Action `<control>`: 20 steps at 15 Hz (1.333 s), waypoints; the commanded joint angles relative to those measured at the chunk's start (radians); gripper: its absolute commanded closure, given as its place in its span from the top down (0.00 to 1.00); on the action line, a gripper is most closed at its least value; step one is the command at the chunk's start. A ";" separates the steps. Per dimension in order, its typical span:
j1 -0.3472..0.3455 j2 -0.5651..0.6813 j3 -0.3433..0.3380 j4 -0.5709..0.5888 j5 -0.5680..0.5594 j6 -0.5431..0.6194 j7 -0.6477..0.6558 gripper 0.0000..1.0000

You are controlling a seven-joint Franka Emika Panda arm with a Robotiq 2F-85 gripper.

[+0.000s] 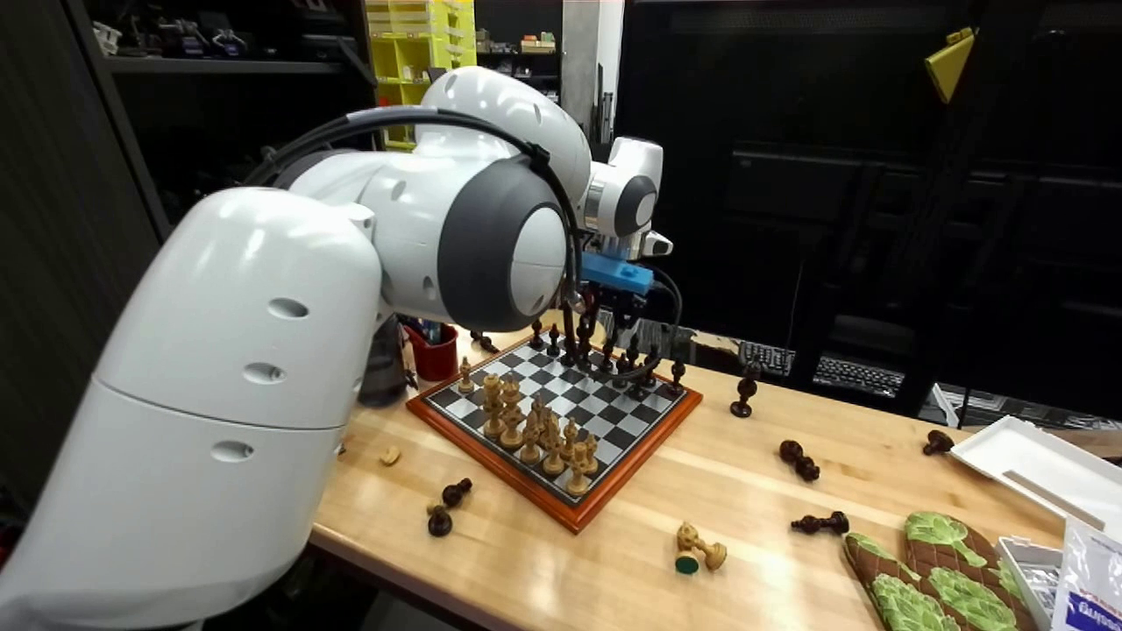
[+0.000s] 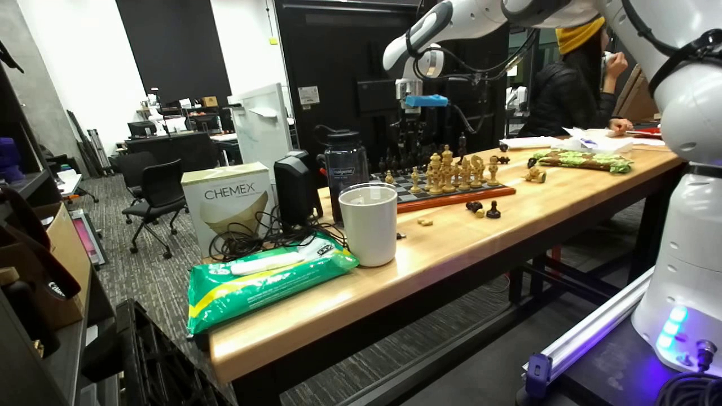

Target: Slightly move a chess piece

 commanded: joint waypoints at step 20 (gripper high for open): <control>-0.016 0.041 0.001 0.085 -0.003 -0.043 -0.008 0.49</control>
